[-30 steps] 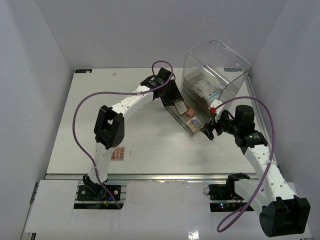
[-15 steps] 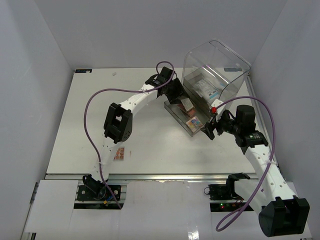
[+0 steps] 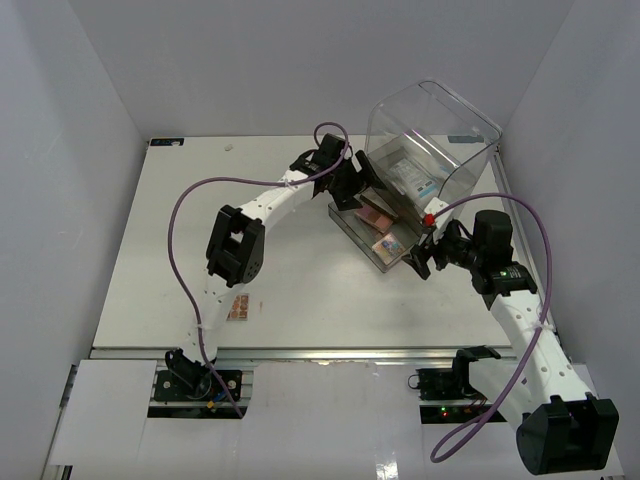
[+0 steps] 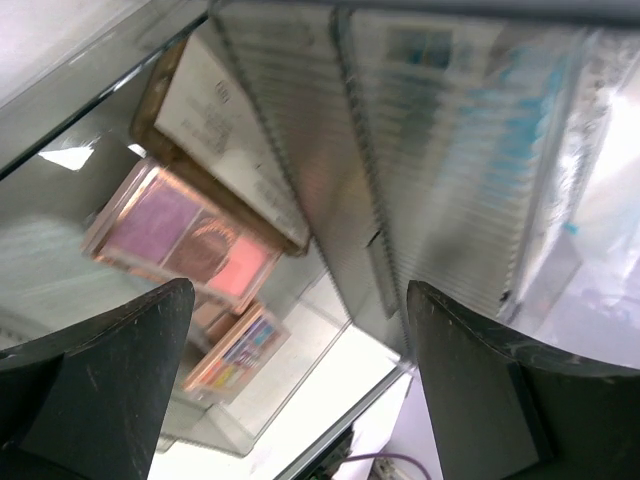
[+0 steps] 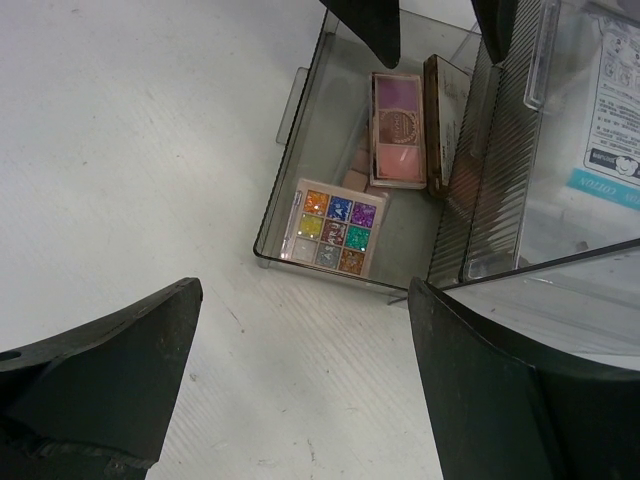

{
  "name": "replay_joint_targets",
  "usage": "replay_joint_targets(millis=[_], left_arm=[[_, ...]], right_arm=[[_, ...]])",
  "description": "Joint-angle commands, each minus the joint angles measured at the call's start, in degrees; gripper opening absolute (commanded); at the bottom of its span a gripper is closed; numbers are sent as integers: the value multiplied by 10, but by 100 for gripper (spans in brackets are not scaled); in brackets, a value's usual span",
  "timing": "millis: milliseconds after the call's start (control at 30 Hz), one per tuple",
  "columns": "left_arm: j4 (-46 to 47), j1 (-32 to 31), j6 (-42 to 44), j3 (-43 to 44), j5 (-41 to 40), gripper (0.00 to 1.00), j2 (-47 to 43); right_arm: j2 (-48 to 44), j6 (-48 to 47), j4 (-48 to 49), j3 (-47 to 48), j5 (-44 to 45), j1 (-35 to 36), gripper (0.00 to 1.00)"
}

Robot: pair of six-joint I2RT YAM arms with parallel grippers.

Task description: Organize the makeup

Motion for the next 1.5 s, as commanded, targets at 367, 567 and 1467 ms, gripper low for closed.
replay_joint_targets(millis=[367, 567, 1467], left_arm=[[71, 83, 186, -534, -129, 98, -528], [-71, 211, 54, -710, -189, 98, -672], [-178, 245, -210, -842, -223, 98, -662]], right_arm=[[-14, -15, 11, -7, -43, -12, 90], [-14, -15, 11, -7, -45, -14, 90], [-15, -16, 10, -7, -43, -15, 90]])
